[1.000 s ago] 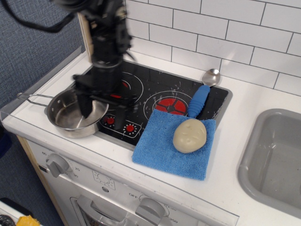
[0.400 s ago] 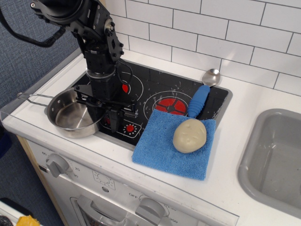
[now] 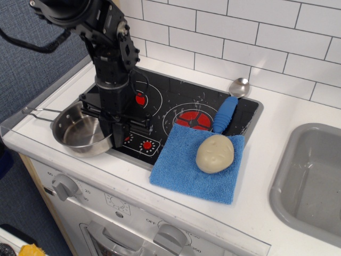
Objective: Place the pot to the left of the blue spoon
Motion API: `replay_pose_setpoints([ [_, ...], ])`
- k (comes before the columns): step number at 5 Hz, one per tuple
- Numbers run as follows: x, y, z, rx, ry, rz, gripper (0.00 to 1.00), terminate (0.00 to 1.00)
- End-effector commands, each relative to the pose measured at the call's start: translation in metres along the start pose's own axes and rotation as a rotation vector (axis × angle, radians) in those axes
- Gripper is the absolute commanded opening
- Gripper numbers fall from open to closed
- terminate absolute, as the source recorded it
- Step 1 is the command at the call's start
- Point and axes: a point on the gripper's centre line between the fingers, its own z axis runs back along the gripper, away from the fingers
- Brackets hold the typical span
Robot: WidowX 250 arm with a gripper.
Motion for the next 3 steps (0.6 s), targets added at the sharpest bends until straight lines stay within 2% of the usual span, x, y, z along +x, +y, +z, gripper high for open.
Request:
replay_pose_setpoints([
  [1, 0.065, -0.039, 0.057, -0.141, -0.21, -0.166, 0.0, 0.0],
  [3, 0.131, -0.076, 0.033, -0.183, -0.198, -0.312, 0.0, 0.0],
])
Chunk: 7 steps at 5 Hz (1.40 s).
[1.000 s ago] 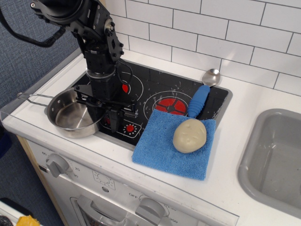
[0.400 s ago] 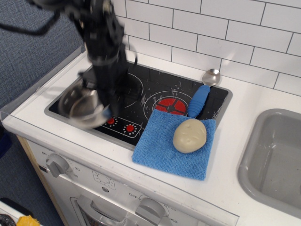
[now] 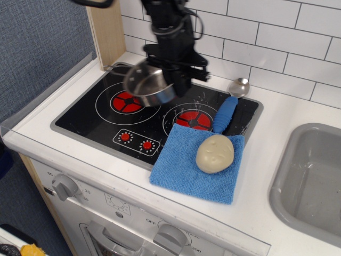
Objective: Place the pot to the left of the blue spoon
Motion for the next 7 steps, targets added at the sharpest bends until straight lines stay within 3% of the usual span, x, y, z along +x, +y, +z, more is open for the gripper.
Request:
replay_pose_setpoints([
  [1, 0.05, -0.017, -0.018, -0.029, -0.025, -0.114, 0.0, 0.0],
  [3, 0.039, -0.038, -0.01, 0.0, -0.01, -0.157, 0.0, 0.0],
  [5, 0.018, -0.029, -0.001, 0.032, 0.014, -0.065, 0.0, 0.0],
  [7, 0.022, -0.019, -0.008, 0.026, 0.026, -0.036, 0.0, 0.0],
])
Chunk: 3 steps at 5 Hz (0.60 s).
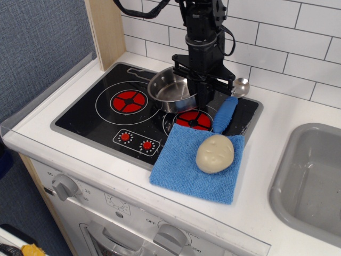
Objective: Place the pot to the left of the blue spoon
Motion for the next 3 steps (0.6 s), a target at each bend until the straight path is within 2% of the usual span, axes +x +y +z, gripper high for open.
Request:
replay_pose_setpoints([
  [1, 0.012, 0.002, 0.026, 0.007, -0.075, 0.021, 1.0, 0.0],
  [3, 0.016, -0.014, 0.059, 0.019, -0.119, 0.017, 1.0, 0.0],
])
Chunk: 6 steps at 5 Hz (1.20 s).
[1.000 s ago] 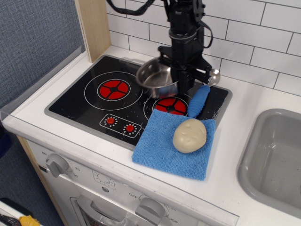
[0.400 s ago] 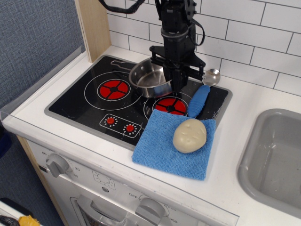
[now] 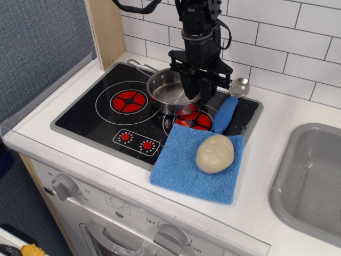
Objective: Place the pot to the left of the blue spoon
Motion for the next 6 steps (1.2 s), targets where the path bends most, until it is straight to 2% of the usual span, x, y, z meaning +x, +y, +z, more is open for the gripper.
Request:
replay_pose_setpoints([
  [1, 0.0094, -0.0227, 0.0654, 0.035, -0.106, 0.024, 1.0, 0.0],
  [2, 0.0075, -0.0213, 0.063, 0.056, -0.055, 0.067, 1.0, 0.0],
  [6, 0.0075, -0.0213, 0.063, 0.056, -0.055, 0.067, 1.0, 0.0],
])
